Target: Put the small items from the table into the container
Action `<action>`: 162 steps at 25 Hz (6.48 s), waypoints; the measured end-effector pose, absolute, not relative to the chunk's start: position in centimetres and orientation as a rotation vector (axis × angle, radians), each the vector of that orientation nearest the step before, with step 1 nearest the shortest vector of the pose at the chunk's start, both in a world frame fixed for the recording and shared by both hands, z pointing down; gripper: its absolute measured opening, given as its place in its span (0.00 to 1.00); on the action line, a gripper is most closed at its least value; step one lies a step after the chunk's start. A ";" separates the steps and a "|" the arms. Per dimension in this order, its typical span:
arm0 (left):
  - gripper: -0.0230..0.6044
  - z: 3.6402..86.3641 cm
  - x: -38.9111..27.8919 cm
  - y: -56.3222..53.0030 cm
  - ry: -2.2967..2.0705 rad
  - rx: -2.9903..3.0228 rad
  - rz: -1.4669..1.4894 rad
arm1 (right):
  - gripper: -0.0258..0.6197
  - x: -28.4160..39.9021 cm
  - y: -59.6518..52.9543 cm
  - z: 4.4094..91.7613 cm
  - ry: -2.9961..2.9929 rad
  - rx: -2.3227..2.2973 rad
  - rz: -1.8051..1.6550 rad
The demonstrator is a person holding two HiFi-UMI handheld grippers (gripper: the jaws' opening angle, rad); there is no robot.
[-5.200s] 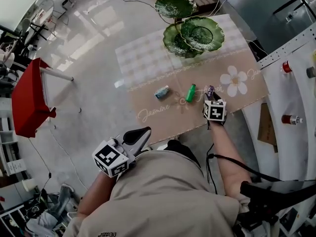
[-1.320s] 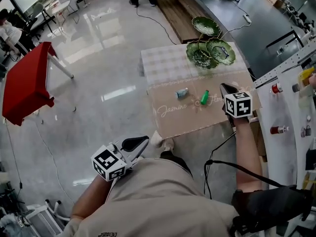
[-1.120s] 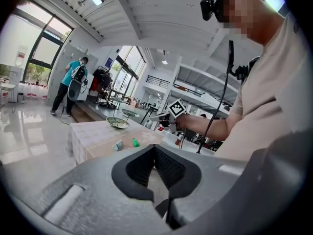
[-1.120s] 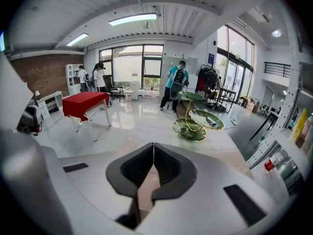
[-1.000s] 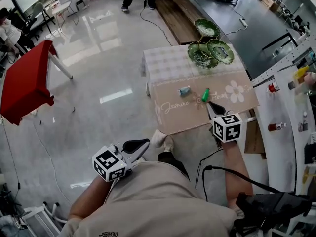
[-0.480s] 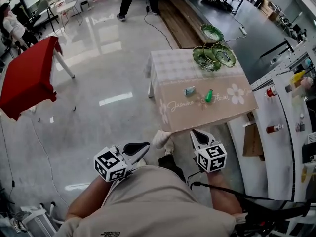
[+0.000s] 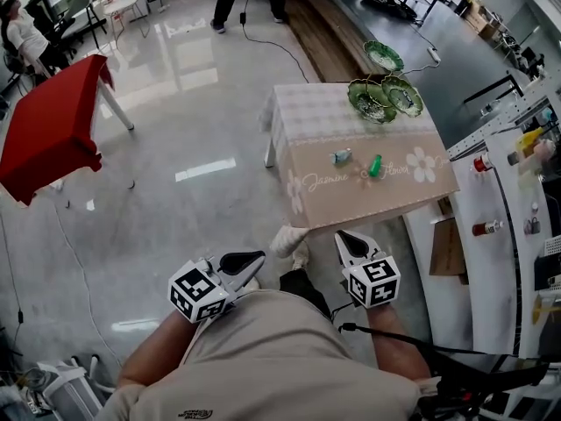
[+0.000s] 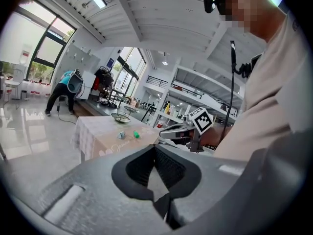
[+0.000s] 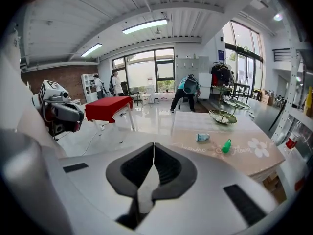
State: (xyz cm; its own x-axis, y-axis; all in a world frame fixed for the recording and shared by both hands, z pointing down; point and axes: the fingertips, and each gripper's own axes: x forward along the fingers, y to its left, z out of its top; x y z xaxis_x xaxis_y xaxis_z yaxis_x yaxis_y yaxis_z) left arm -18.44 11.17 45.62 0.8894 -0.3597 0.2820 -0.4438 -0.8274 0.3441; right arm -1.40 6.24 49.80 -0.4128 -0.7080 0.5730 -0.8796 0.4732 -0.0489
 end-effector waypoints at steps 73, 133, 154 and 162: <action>0.05 44.5 6.0 -10.4 -0.715 2.578 0.485 | 0.30 27.1 -23.2 64.1 -2.078 1.350 0.620; 0.05 45.1 0.2 -10.8 -0.902 2.472 0.374 | 0.38 34.8 -43.2 52.7 -1.879 1.413 0.405; 0.05 43.5 -8.4 -3.9 -0.728 2.604 0.336 | 0.12 21.9 -21.4 46.6 -2.053 1.555 0.425; 0.05 43.3 -12.7 -0.1 -0.705 2.623 0.309 | 0.09 13.8 -12.3 47.1 -2.111 1.522 0.458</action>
State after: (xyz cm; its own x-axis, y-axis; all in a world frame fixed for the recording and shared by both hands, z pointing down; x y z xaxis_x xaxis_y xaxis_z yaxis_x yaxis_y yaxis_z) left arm -12.73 -0.12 43.27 0.8478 -0.4301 0.3103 -0.5197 -0.7904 0.3243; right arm 13.78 -12.26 47.08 -0.2548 -0.7810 0.5701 -0.9470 0.3207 0.0161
